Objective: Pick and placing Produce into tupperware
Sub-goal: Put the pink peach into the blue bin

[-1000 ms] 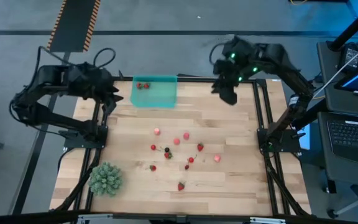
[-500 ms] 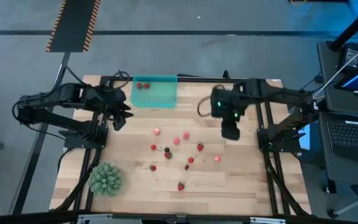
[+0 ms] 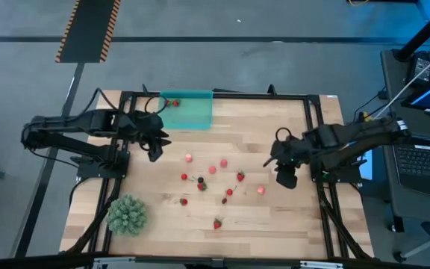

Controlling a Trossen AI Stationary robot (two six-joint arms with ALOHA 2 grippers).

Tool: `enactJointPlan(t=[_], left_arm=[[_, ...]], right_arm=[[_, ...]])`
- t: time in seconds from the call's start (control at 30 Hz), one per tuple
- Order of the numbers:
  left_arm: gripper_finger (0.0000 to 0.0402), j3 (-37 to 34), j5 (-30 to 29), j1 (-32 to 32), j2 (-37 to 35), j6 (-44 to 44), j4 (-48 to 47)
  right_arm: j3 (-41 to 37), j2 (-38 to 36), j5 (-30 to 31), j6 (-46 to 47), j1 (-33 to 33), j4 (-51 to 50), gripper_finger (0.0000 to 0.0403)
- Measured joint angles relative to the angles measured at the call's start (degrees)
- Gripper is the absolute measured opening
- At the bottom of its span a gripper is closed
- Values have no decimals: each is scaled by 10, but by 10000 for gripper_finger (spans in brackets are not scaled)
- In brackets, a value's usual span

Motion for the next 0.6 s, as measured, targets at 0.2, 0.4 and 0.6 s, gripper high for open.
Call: enactJointPlan(t=[0.2, 0.4, 0.6], left_arm=[[120, -30, -2, 0, 0, 47, 87], [112, -45, -2, 0, 0, 52, 100], [105, -52, -3, 0, 0, 52, 99]], right_arm=[[-89, -8, 1, 23, 8, 49, 121], [-159, -5, 1, 9, 8, 130, 121], [-188, -4, 1, 50, 8, 202, 122]])
